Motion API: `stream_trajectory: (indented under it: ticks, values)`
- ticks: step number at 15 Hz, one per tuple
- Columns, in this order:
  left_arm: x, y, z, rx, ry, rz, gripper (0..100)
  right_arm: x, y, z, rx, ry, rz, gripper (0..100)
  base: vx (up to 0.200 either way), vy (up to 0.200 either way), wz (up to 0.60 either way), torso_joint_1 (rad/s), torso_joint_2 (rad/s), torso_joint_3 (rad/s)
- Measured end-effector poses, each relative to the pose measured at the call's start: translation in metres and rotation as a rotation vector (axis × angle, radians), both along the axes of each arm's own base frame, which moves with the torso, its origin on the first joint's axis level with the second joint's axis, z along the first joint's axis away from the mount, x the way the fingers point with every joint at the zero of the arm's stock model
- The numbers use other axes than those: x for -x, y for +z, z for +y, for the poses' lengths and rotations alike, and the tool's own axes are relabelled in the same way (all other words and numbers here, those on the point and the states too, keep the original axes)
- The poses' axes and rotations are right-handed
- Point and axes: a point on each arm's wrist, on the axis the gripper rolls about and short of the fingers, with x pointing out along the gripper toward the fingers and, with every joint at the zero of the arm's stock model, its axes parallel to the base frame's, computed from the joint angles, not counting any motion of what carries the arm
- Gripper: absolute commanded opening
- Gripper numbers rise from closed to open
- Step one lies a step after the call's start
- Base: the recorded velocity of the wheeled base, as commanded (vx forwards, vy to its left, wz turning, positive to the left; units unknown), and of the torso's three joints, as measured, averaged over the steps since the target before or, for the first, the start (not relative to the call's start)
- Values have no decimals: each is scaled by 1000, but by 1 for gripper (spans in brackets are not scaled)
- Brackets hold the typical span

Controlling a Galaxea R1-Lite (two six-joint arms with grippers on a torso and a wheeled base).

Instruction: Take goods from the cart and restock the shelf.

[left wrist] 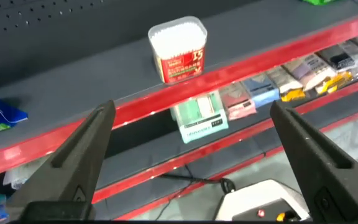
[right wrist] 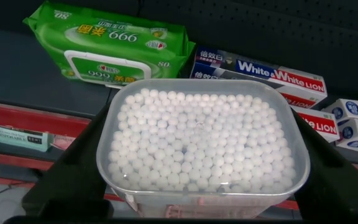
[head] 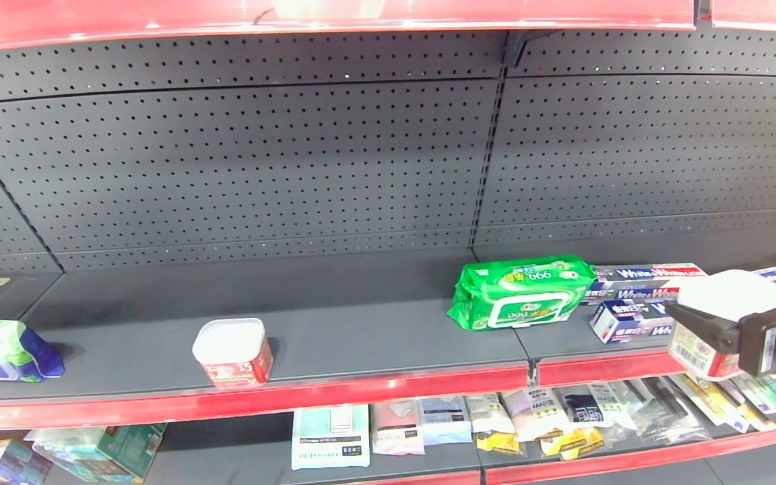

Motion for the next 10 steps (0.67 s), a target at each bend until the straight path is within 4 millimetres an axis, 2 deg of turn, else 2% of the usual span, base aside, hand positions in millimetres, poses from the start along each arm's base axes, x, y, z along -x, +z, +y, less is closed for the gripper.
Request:
stream_trajectory:
  ticks: [4, 10]
  values:
    - [1, -3, 0, -73, -19, -23, 100, 0, -1, 0, 0, -5, 2, 0, 0, 0, 0, 0, 0, 0]
    - [0, -7, 0, -92, -27, -11, 100, 0, -4, 0, 1, -4, 14, 0, 0, 0, 0, 0, 0, 0]
